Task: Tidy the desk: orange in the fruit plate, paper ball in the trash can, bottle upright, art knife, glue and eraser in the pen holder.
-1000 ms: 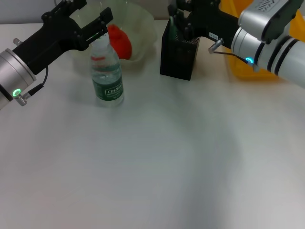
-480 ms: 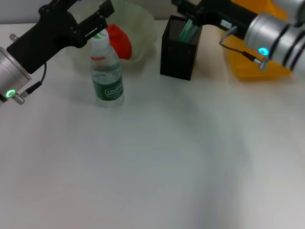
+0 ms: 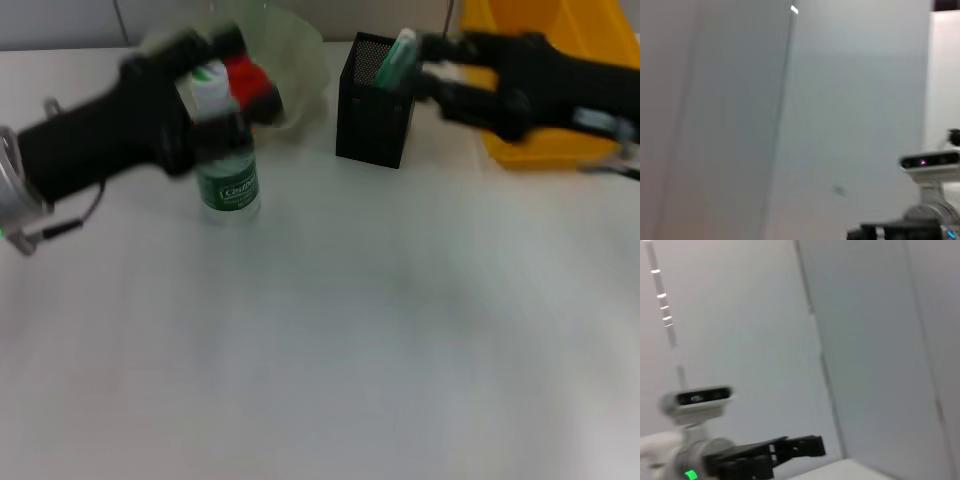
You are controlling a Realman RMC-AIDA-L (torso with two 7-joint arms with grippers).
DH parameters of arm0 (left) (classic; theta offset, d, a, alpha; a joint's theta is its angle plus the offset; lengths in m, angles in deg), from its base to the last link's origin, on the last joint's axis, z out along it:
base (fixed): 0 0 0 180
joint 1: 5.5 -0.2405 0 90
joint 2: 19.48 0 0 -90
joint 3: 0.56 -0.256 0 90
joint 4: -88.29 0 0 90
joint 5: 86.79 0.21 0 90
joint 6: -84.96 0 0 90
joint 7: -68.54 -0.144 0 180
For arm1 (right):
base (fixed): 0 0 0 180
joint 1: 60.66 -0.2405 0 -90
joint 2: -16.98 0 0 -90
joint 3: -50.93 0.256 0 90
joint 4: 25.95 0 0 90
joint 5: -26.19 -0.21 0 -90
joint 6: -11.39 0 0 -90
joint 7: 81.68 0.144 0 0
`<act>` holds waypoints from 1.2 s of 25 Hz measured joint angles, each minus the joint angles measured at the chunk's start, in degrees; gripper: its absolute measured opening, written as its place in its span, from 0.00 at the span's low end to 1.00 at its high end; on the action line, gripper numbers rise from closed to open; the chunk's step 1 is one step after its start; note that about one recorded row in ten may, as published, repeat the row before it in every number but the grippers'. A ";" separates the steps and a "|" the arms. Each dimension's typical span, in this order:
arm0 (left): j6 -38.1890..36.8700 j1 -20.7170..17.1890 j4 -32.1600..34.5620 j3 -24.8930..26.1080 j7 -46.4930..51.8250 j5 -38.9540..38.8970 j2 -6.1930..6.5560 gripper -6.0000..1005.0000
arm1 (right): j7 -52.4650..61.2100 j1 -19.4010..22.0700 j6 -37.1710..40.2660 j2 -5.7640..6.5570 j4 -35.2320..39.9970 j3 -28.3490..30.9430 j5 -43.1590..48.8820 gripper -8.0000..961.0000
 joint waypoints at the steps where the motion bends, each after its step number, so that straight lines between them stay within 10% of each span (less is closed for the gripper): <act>1: -1.78 -0.20 0.38 0.12 1.50 2.86 0.02 0.79 | 0.25 0.46 3.10 0.00 0.01 2.74 1.86 0.55; 9: -3.67 -0.80 0.62 -0.01 2.09 7.30 -2.05 0.79 | -5.73 5.25 16.13 -1.34 0.15 12.09 4.83 0.55; 30: -3.24 -1.49 0.36 0.12 2.80 9.03 -2.84 0.79 | -16.22 5.22 14.25 -3.52 -2.82 12.21 9.70 0.54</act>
